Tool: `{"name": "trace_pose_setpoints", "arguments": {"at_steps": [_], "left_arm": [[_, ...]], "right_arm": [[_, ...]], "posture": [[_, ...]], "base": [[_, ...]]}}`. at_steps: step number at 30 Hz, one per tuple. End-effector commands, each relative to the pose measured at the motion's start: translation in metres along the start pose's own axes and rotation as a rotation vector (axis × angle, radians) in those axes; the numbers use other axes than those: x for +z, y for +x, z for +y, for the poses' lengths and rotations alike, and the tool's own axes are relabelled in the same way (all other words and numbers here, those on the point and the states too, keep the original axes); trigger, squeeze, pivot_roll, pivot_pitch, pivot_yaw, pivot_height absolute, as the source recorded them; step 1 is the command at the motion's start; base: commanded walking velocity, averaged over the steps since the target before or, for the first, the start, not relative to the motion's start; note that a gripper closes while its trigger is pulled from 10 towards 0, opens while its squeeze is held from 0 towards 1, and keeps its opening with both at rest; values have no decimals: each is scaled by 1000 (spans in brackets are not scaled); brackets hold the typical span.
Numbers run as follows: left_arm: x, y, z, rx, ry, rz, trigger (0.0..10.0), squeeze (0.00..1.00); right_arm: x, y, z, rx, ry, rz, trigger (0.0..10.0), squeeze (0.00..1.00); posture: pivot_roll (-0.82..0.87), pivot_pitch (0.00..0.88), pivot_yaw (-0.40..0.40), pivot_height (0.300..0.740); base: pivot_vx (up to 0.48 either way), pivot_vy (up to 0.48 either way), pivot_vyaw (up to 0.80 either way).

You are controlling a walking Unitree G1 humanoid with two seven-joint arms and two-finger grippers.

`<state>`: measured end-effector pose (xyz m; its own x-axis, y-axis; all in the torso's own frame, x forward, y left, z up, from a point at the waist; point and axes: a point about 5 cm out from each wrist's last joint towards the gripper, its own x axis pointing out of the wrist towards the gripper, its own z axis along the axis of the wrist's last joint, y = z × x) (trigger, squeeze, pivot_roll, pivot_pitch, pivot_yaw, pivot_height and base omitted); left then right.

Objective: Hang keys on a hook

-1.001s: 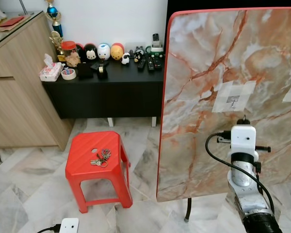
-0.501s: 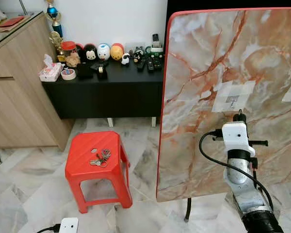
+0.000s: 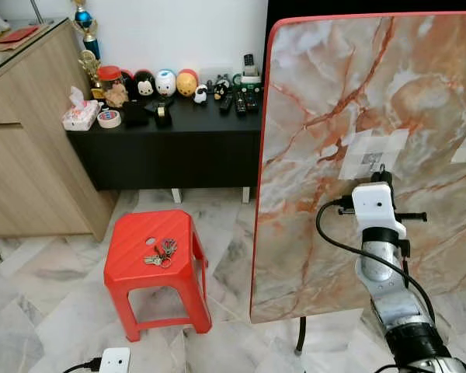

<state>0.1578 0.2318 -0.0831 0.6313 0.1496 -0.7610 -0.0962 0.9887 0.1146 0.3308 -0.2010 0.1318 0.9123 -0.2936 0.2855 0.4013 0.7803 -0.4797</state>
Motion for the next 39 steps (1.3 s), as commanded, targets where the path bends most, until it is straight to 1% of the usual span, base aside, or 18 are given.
{"name": "trace_pose_setpoints", "arguments": {"at_steps": [1,9,14,23,30,39], "left_arm": [[-1,0,1,13,-13,8,10000,0],[0,0,2,14,-17,4,10000,0],[0,0,4,18,-19,4,10000,0],[-6,-3,14,31,-23,32,10000,0],[-10,-4,12,29,-21,43,10000,0],[-14,-4,5,22,-21,56,10000,0]], "right_arm": [[1,4,1,17,-25,3,10000,0],[6,10,6,38,-37,1,10000,0],[5,10,9,58,-40,4,10000,0],[2,6,9,70,-51,17,10000,0],[0,2,12,80,-52,27,10000,0],[-3,-2,16,97,-55,44,10000,0]], "posture": [[-6,0,-19,740],[-6,0,-20,740],[-1,0,-24,740],[-4,0,-23,740],[-4,0,-23,740],[-5,0,-23,740]], "base": [[0,0,0],[0,0,0],[0,0,0],[0,0,0],[0,0,0],[0,0,0]]}}
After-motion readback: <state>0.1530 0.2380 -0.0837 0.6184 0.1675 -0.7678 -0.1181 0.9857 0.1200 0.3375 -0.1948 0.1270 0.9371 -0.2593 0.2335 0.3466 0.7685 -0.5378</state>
